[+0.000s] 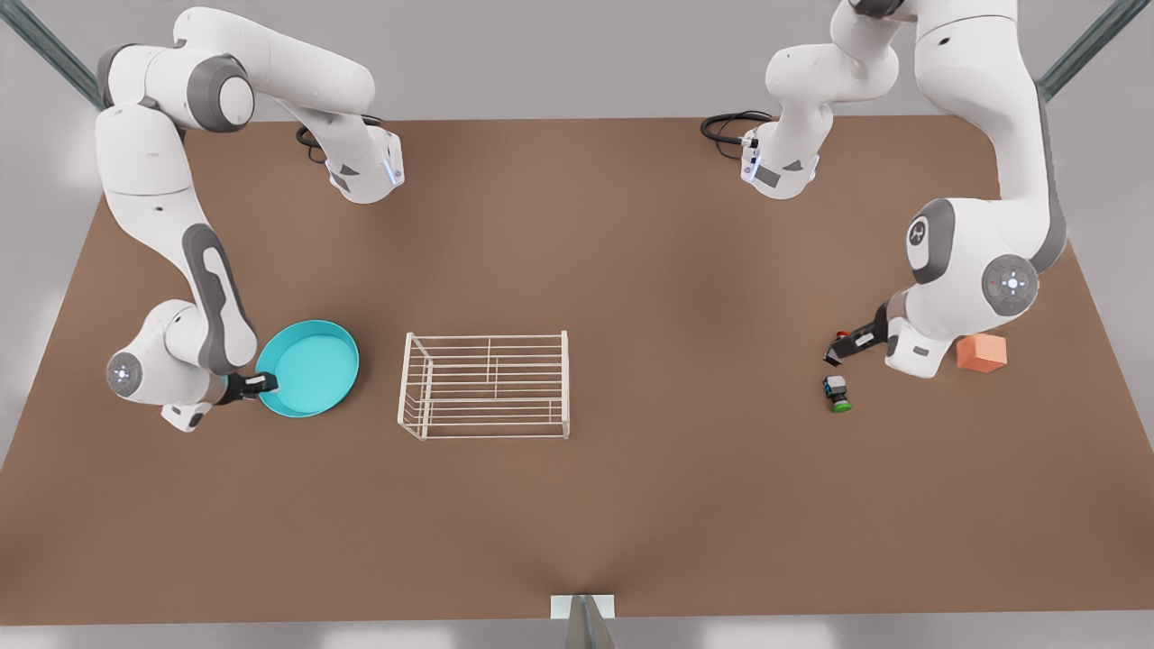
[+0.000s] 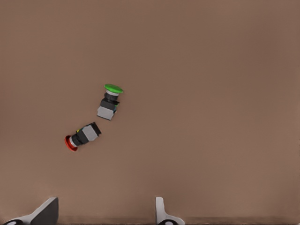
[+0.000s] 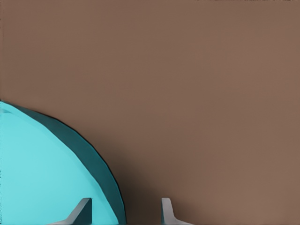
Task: Place the plate on the shelf with right arm and place the red button switch in the plate with left arm
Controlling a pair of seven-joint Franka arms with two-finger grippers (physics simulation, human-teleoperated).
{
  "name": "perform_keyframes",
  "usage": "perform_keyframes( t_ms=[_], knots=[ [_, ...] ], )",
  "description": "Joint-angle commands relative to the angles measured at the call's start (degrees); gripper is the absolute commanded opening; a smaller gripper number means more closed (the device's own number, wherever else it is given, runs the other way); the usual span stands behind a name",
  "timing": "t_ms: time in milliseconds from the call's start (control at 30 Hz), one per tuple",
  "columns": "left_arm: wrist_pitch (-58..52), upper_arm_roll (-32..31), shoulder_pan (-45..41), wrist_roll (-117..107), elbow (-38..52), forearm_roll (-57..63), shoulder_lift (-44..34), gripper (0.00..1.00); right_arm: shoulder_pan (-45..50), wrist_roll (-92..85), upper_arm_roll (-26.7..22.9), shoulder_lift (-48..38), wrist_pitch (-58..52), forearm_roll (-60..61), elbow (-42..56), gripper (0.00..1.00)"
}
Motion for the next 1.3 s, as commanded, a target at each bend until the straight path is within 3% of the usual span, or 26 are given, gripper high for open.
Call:
perform_keyframes(
  t_ms=[0,100,267,367,467,600,667,800,1067,1167,1267],
  knots=[
    [-2.9,-0.5,2.5,27.4,-0.4,0.2,-0.1,1.0,0.0,-7.0,0.3,-0.1,-0.7,1.4,0.0,0.63],
    [5.8,-0.5,3.3,59.7,-3.0,5.5,-0.3,1.0,-0.1,-7.0,0.6,-0.3,-2.8,2.8,0.0,0.58],
    [18.6,-1.4,1.1,80.1,-10.4,1.5,-3.0,1.0,-0.4,-7.6,0.6,-0.3,-2.8,2.8,0.2,0.52],
    [25.1,-1.7,-0.6,80.1,-21.0,1.6,-8.6,1.0,-0.4,-7.5,0.7,-0.3,-2.8,2.5,0.3,0.47],
    [25.7,-1.6,-0.4,79.3,-21.4,1.6,-7.6,1.0,-0.7,-7.6,0.7,-0.3,-2.8,2.3,0.7,0.37],
    [27.4,-1.5,0.3,77.2,-22.8,1.7,-7.3,1.0,-0.9,-7.6,0.7,-0.3,-2.8,2.2,0.9,0.31],
    [36.4,-0.9,3.2,79.0,-29.7,5.2,-8.4,0.98,-0.8,-7.6,0.7,-0.4,-2.8,2.1,0.9,0.28],
    [37.7,-0.9,11.4,89.6,-29.7,4.9,-6.0,0.97,-0.7,-8.2,0.7,-0.6,-4.2,2.2,1.5,0.19],
    [36.8,3.0,14.9,86.5,-29.8,3.9,-4.6,1.0,-0.6,-8.4,0.7,-3.7,-10.4,2.5,3.2,0.18],
    [48.8,2.6,11.9,81.4,-36.2,3.9,-2.0,1.0,-0.7,-9.0,0.8,-5.1,-12.9,2.7,3.8,0.18],
    [51.3,2.7,11.9,81.7,-36.4,3.9,-0.6,1.0,-0.7,-9.2,1.2,-7.5,-19.7,4.1,5.4,0.18]
  ],
)
